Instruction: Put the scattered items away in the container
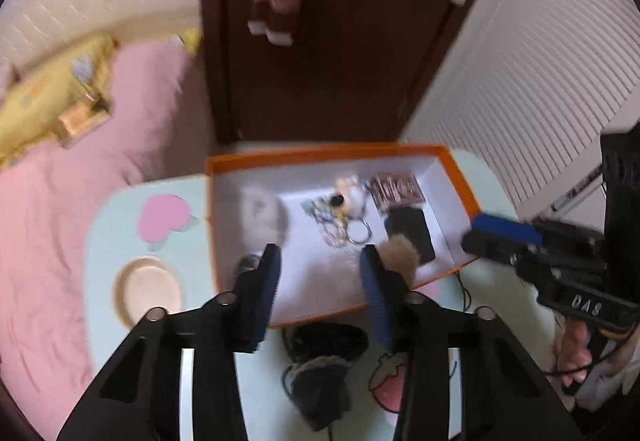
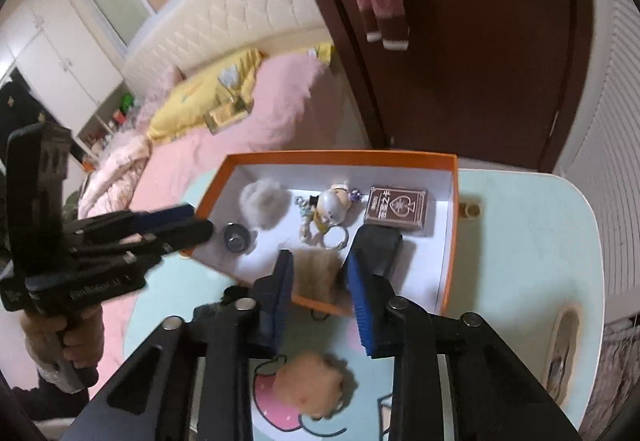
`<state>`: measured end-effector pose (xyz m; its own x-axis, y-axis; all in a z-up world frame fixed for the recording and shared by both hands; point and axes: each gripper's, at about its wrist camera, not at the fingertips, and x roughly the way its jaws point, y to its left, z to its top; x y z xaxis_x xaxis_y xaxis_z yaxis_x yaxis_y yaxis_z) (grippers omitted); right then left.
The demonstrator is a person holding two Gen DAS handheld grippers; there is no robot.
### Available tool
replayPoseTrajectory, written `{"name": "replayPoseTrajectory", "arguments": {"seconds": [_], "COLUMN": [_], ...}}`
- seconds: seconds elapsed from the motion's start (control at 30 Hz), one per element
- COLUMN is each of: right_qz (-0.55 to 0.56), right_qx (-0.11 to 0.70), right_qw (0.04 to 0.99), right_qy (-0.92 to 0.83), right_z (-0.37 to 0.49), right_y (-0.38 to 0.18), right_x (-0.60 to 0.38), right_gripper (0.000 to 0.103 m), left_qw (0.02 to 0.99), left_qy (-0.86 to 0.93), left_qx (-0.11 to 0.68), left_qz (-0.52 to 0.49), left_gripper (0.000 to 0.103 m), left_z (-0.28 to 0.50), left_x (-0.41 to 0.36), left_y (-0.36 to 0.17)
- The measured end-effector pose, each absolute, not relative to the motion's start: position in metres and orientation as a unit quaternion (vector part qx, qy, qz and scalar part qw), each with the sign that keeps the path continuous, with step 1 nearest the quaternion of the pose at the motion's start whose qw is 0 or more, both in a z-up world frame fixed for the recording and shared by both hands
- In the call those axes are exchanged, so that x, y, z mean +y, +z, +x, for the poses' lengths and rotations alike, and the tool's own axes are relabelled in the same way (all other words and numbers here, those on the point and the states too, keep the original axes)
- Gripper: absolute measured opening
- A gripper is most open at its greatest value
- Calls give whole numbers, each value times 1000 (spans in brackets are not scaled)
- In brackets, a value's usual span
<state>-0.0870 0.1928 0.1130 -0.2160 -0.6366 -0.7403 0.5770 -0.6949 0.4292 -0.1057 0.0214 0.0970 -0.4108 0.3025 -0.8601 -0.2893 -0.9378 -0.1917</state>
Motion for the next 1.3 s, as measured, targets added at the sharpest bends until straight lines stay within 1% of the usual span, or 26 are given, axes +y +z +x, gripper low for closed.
{"name": "replayPoseTrajectory", "arguments": {"seconds": [0.1, 0.2, 0.37, 0.53, 0.57, 0.67, 0.9, 1.0, 1.17, 1.23, 1.3], "right_qz": [528, 563, 590, 612, 614, 607, 549, 529, 516, 514, 513], "right_qx": [-23, -4, 28, 50, 47, 25, -62, -78, -101, -104, -108], "right_qw": [414, 427, 426, 421, 420, 418, 426, 427, 425, 424, 423], "right_qy": [-741, -708, -685, -668, -666, -675, -716, -729, -737, -739, -739], "right_z": [-103, -108, -112, -120, -122, -127, -128, -123, -118, -113, -113], "right_y": [105, 90, 70, 50, 47, 48, 79, 92, 101, 103, 102], "right_x": [175, 156, 135, 131, 132, 142, 178, 189, 203, 205, 208], "right_gripper": [27, 27, 27, 26, 24, 24, 23, 23, 23, 23, 24], "left_qw": [184, 196, 173, 180, 182, 187, 192, 192, 210, 222, 219], "left_qy": [817, 802, 812, 811, 810, 804, 780, 774, 762, 744, 723], "left_qx": [-2, -34, -35, -29, -26, -22, -12, -13, 3, -10, -19], "left_qz": [-547, -564, -556, -556, -557, -564, -595, -603, -612, -630, -655], "left_gripper": [34, 34, 34, 34, 34, 34, 34, 36, 36, 38, 36], "left_z": [-121, -126, -130, -130, -130, -129, -136, -139, -143, -148, -152], "left_x": [29, 26, 19, 23, 26, 32, 46, 54, 69, 73, 76], "left_y": [83, 76, 79, 82, 81, 76, 60, 54, 51, 45, 32]}}
